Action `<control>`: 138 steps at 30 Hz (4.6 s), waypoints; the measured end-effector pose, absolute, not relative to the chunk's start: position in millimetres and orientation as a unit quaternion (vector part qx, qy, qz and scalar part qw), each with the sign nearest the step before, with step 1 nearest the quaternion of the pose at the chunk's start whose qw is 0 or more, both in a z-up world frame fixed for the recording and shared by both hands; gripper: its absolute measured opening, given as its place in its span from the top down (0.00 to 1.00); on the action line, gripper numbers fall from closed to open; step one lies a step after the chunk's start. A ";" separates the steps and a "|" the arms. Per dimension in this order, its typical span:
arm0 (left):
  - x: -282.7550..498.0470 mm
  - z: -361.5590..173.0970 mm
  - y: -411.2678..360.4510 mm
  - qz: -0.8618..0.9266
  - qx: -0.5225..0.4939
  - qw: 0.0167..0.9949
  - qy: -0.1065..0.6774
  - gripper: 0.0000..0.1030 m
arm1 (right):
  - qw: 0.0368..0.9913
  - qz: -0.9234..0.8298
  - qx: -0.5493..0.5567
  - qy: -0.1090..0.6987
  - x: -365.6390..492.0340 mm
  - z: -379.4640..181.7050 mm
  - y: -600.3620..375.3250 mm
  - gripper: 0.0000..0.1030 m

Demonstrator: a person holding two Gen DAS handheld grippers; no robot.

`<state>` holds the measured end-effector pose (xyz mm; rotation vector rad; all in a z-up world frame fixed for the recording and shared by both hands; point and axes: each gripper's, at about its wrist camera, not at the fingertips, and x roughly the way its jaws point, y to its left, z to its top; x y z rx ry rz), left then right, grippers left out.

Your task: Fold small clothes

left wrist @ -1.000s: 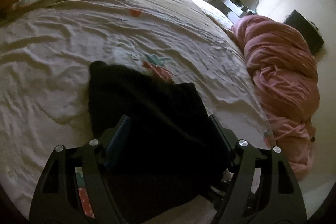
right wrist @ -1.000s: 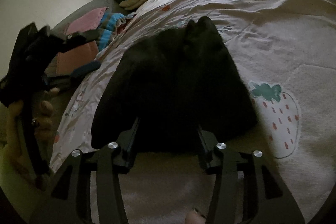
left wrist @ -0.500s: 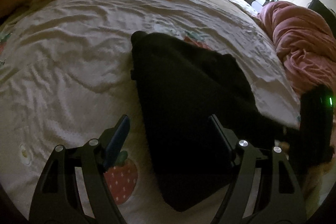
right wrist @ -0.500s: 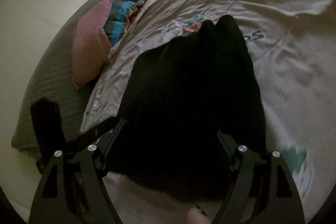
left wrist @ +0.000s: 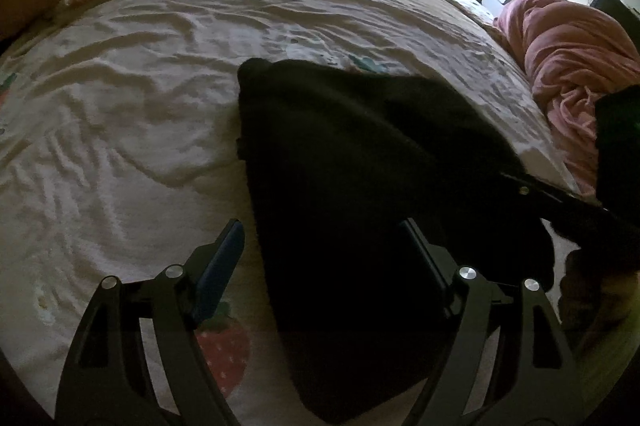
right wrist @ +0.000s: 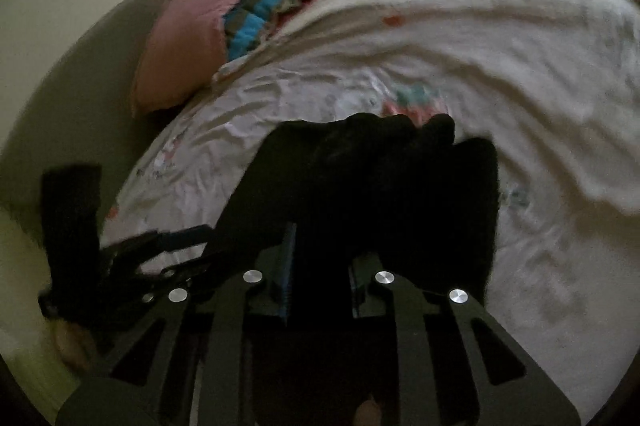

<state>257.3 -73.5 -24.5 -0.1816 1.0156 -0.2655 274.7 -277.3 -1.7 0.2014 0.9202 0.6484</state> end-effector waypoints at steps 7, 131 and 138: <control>248.9 -31.3 -91.2 -0.149 -0.072 0.854 0.493 0.27 | 0.857 0.266 0.031 0.440 267.5 -16.5 -298.1 0.82; 45.5 -22.5 -22.5 -0.078 -0.038 0.924 0.372 0.09 | 0.948 0.035 -0.007 0.317 19.6 -35.4 -260.6 0.04; 46.0 -23.8 -23.5 -0.073 -0.034 0.924 0.374 0.09 | 0.948 0.040 -0.010 0.316 18.8 -33.3 -257.7 0.04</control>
